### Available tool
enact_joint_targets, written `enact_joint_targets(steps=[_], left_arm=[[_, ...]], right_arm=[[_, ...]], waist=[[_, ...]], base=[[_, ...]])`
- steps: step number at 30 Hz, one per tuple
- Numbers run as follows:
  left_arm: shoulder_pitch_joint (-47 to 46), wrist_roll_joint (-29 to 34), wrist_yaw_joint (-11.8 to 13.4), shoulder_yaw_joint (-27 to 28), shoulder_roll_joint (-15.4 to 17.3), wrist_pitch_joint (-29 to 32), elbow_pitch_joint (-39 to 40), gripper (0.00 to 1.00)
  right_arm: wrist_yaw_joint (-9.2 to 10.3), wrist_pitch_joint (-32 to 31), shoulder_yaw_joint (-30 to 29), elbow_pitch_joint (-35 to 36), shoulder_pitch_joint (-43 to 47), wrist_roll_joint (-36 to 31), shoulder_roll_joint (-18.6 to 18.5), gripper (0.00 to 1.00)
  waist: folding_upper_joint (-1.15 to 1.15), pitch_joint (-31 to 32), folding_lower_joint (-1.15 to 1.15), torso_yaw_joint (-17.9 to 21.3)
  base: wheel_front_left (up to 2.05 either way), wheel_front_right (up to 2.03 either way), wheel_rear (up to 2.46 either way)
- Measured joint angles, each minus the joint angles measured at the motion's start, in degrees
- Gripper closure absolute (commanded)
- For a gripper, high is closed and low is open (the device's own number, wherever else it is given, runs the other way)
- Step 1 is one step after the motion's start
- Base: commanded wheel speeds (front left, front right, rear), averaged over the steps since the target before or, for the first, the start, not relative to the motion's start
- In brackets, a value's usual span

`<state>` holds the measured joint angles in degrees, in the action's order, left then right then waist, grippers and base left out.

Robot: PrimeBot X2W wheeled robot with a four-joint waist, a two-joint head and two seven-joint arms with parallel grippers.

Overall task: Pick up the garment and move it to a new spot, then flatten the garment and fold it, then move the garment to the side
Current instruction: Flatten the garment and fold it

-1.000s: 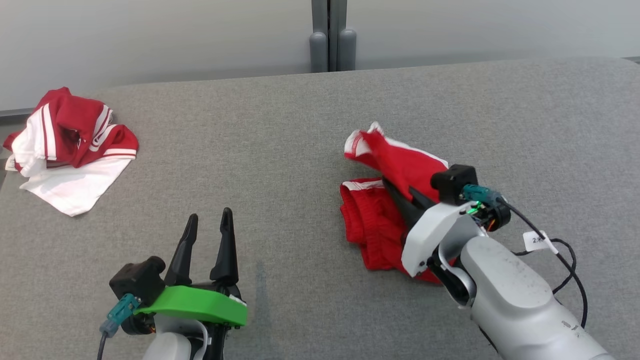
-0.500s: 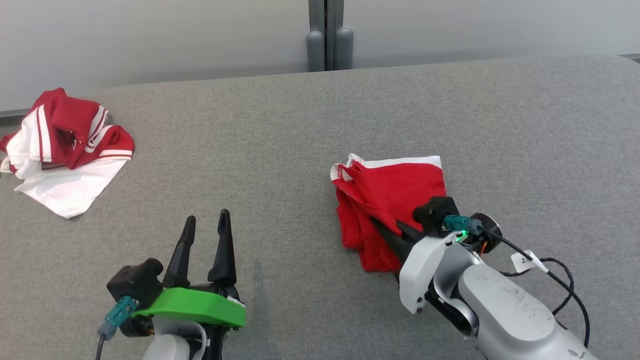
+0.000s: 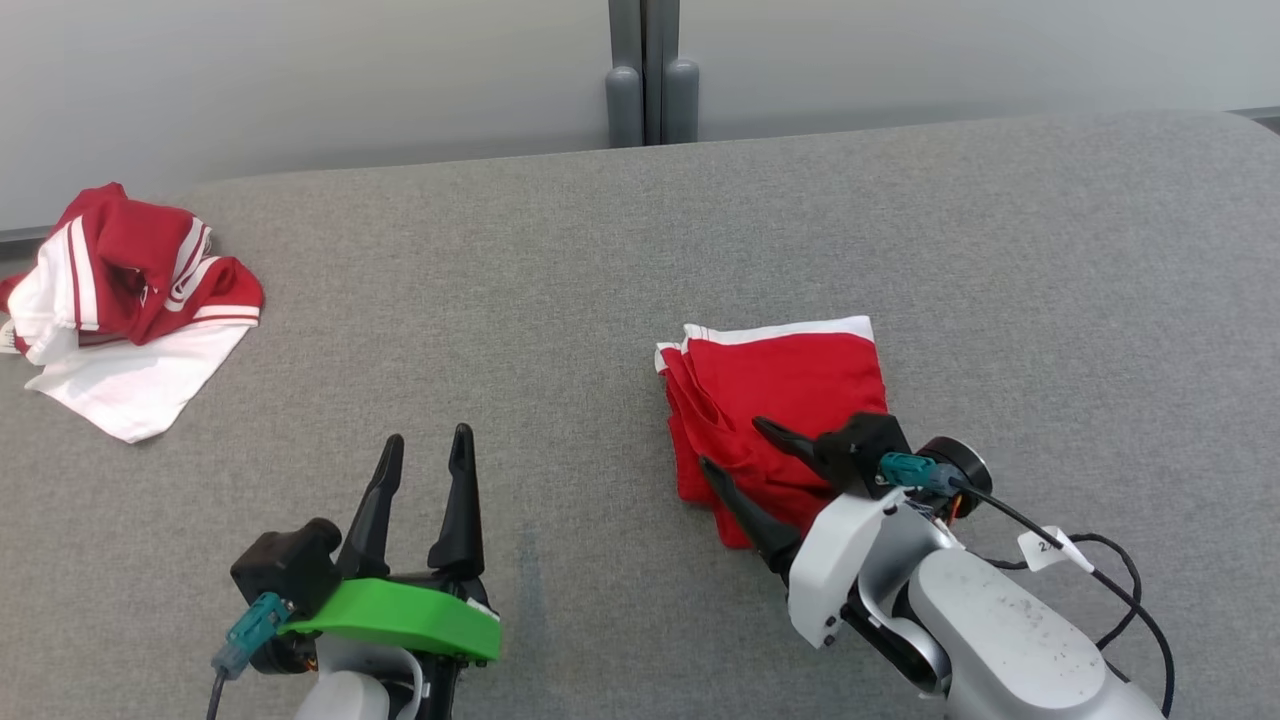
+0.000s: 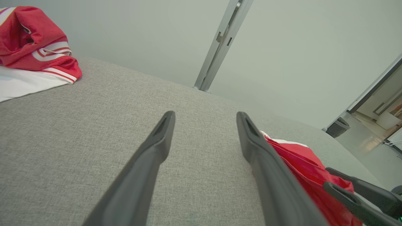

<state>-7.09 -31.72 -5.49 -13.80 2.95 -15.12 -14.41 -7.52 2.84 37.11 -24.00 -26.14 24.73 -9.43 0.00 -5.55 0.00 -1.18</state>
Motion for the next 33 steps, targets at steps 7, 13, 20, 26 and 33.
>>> enact_joint_targets(steps=[7,13,20,26,33], left_arm=[[0.65,1.71,0.0,-0.62,-0.04,0.0,-0.29,0.0],[1.09,1.93,0.0,-1.19,-0.05,0.0,-0.29,0.0],[1.1,1.86,0.01,-2.48,-0.09,0.0,-0.47,0.0],[1.1,1.81,0.04,-2.44,-0.09,0.0,-0.8,0.0],[1.1,1.81,0.04,-2.31,-0.09,0.0,-0.9,0.0]], right_arm=[[0.0,1.79,-4.93,2.94,1.53,-0.21,0.19,0.0],[0.0,3.83,-12.51,3.48,2.03,-2.99,0.41,0.0],[0.0,4.97,-17.09,-3.34,1.14,-12.51,-0.58,1.0],[0.0,6.27,-15.66,-9.91,1.16,-15.13,1.43,1.0],[-0.01,7.7,-8.62,-14.14,-0.58,-14.06,4.47,1.0]], waist=[[0.0,1.15,0.0,0.13],[0.0,1.5,0.0,0.04],[0.0,1.35,0.0,-1.12],[0.0,1.11,0.0,-2.6],[0.0,0.81,0.0,-3.41]], base=[[0.0,0.0,0.0],[0.0,0.0,0.0],[0.0,0.0,0.0],[0.0,0.0,0.0],[0.0,0.0,0.0]])
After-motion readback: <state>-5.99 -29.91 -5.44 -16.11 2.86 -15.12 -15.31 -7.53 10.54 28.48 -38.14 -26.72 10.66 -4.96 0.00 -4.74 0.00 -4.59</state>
